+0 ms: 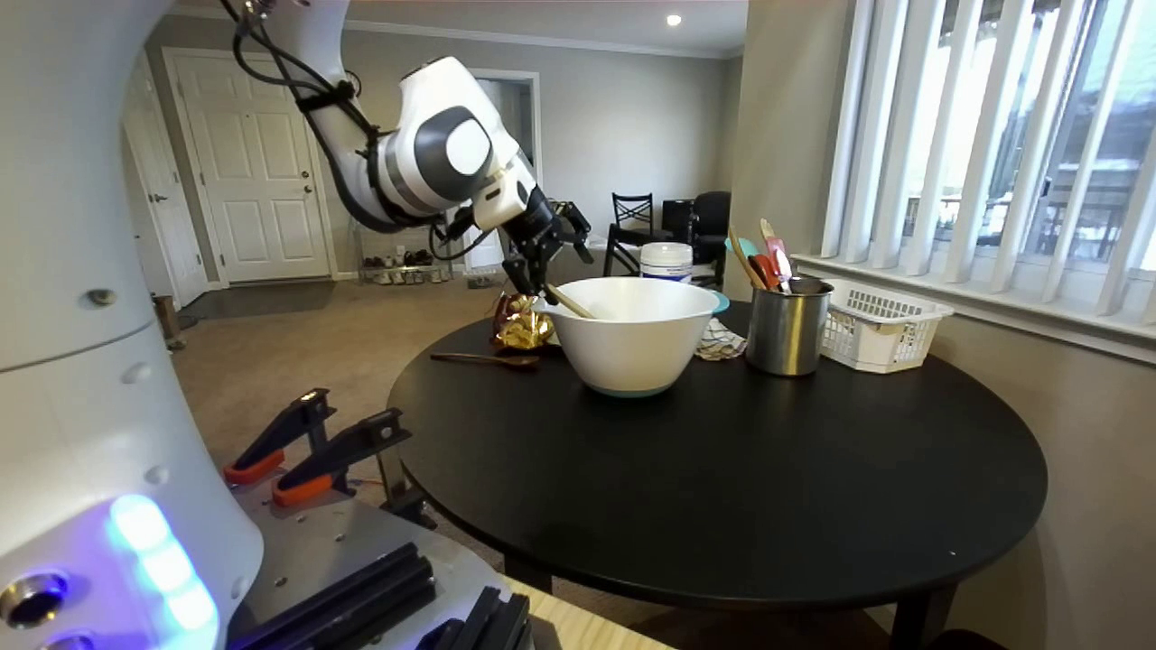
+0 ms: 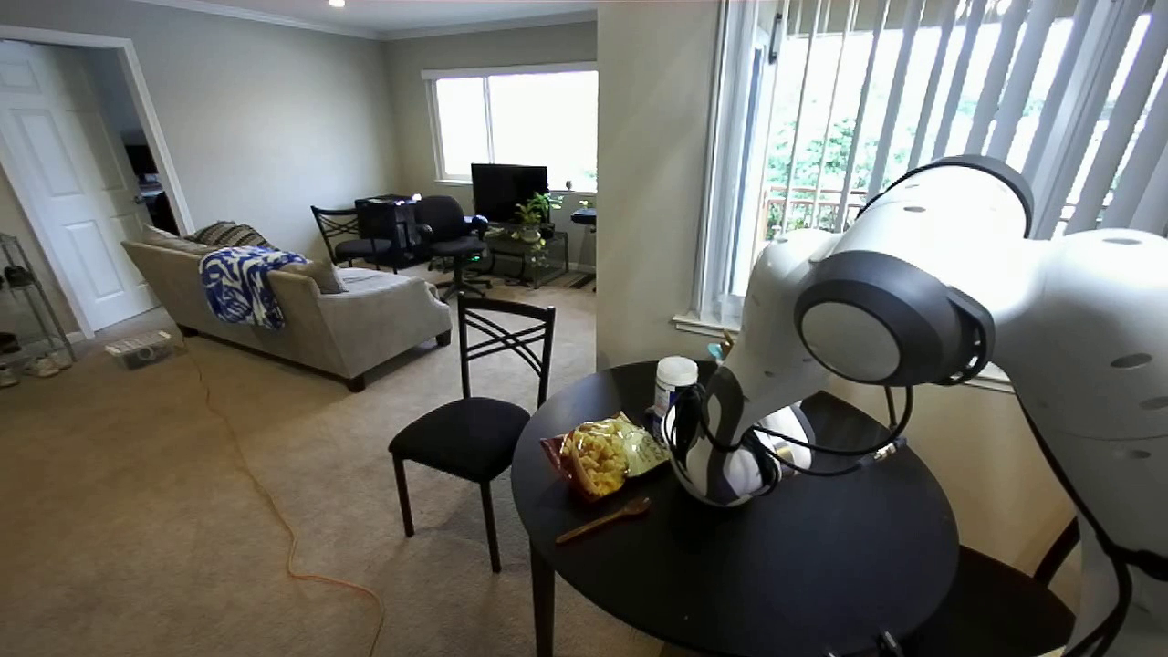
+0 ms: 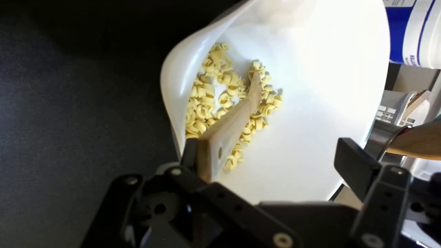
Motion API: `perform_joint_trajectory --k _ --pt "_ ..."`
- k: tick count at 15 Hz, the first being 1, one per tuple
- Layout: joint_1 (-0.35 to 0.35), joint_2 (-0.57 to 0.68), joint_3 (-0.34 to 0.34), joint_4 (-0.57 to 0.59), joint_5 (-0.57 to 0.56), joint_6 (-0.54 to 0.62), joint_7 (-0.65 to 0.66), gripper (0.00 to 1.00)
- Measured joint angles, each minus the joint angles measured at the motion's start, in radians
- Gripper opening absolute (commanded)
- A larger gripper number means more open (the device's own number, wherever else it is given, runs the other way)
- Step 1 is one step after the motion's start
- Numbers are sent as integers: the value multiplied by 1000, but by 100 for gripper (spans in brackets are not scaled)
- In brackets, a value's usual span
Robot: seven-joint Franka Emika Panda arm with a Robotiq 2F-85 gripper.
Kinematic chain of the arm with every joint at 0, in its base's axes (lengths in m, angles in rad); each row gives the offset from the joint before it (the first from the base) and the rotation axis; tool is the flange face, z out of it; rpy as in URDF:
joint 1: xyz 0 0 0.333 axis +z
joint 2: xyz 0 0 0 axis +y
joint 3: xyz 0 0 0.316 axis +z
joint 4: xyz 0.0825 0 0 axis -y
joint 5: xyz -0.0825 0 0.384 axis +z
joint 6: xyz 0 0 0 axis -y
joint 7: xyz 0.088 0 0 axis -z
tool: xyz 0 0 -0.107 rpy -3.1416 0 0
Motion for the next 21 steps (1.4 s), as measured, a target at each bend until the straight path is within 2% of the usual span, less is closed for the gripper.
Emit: perform_joint_trajectory --k 4,5,7,9,11,16,21 --pt "-2 8 9 3 0 0 0 47" --pt "-3 8 11 3 0 0 0 87" --pt "-4 8 13 3 0 0 2 86" --pt "-5 8 16 4 0 0 2 97" --pt "-16 7 31 10 14 0 2 100" --pt "-23 -6 47 15 14 -5 2 100" --pt "46 -25 -28 -7 14 -58 2 100"
